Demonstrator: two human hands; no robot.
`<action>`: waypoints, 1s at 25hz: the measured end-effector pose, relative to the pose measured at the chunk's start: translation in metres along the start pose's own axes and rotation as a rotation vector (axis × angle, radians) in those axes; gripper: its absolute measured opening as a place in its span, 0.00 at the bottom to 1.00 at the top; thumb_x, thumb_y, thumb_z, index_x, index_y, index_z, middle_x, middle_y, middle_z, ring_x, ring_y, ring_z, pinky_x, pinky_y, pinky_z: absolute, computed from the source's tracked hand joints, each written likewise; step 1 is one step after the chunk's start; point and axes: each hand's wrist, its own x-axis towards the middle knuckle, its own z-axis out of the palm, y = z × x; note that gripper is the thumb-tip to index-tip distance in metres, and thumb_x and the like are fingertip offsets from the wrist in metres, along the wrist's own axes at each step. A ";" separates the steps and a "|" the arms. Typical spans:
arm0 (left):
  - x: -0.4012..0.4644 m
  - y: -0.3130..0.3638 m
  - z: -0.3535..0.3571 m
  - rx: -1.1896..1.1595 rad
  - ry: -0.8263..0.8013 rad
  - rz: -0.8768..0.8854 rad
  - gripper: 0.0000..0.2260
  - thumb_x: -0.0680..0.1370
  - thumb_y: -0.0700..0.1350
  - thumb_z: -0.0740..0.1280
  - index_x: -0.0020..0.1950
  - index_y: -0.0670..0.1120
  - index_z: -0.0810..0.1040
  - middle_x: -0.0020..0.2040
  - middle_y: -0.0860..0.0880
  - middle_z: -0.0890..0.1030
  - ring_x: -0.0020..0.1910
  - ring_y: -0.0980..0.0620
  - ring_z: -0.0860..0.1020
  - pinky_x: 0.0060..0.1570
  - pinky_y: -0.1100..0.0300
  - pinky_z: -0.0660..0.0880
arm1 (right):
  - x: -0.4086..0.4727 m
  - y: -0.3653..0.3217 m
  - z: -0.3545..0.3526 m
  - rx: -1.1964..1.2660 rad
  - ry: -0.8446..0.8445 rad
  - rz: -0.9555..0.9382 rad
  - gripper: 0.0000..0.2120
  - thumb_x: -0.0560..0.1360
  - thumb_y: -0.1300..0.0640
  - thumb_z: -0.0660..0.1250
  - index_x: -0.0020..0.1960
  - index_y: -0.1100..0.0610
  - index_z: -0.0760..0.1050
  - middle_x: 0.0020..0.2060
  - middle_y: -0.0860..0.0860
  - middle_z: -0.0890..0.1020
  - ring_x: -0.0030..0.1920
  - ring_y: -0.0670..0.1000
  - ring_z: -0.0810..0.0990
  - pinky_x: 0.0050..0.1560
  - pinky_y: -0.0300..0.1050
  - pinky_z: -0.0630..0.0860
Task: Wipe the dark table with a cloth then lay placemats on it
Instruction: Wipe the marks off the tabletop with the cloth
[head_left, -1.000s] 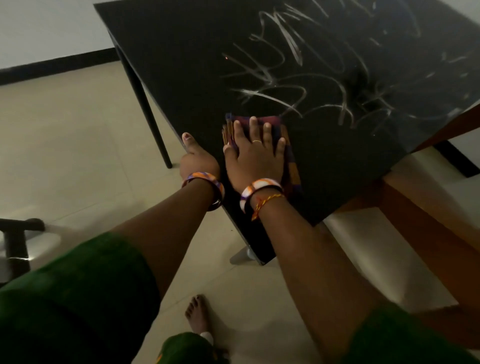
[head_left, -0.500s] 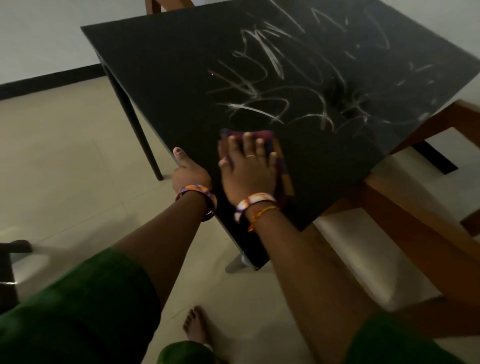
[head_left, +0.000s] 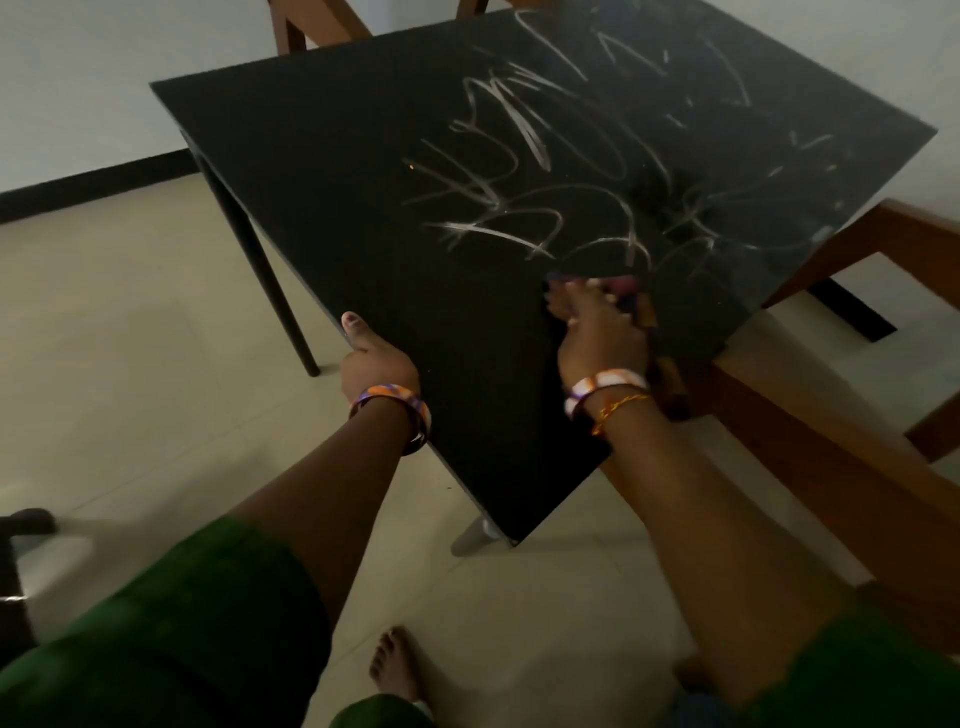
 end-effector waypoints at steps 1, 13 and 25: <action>0.001 0.000 0.000 -0.003 -0.002 -0.007 0.26 0.80 0.61 0.45 0.37 0.43 0.67 0.34 0.48 0.69 0.32 0.54 0.68 0.30 0.61 0.62 | -0.014 -0.018 0.009 0.041 -0.028 -0.103 0.23 0.80 0.65 0.53 0.73 0.52 0.63 0.73 0.52 0.65 0.72 0.55 0.64 0.71 0.50 0.60; -0.004 0.000 -0.003 -0.002 -0.019 -0.005 0.24 0.80 0.61 0.45 0.34 0.46 0.64 0.34 0.48 0.69 0.31 0.54 0.67 0.30 0.61 0.62 | 0.016 0.012 -0.038 0.794 -0.184 0.315 0.20 0.79 0.61 0.61 0.70 0.59 0.66 0.59 0.56 0.77 0.57 0.54 0.77 0.57 0.46 0.73; -0.005 0.002 -0.001 -0.003 0.012 -0.019 0.29 0.80 0.61 0.45 0.56 0.40 0.74 0.35 0.47 0.69 0.32 0.54 0.68 0.36 0.58 0.64 | 0.013 -0.028 0.031 -0.330 -0.200 -0.358 0.28 0.80 0.41 0.48 0.77 0.44 0.42 0.77 0.48 0.43 0.76 0.57 0.40 0.68 0.69 0.33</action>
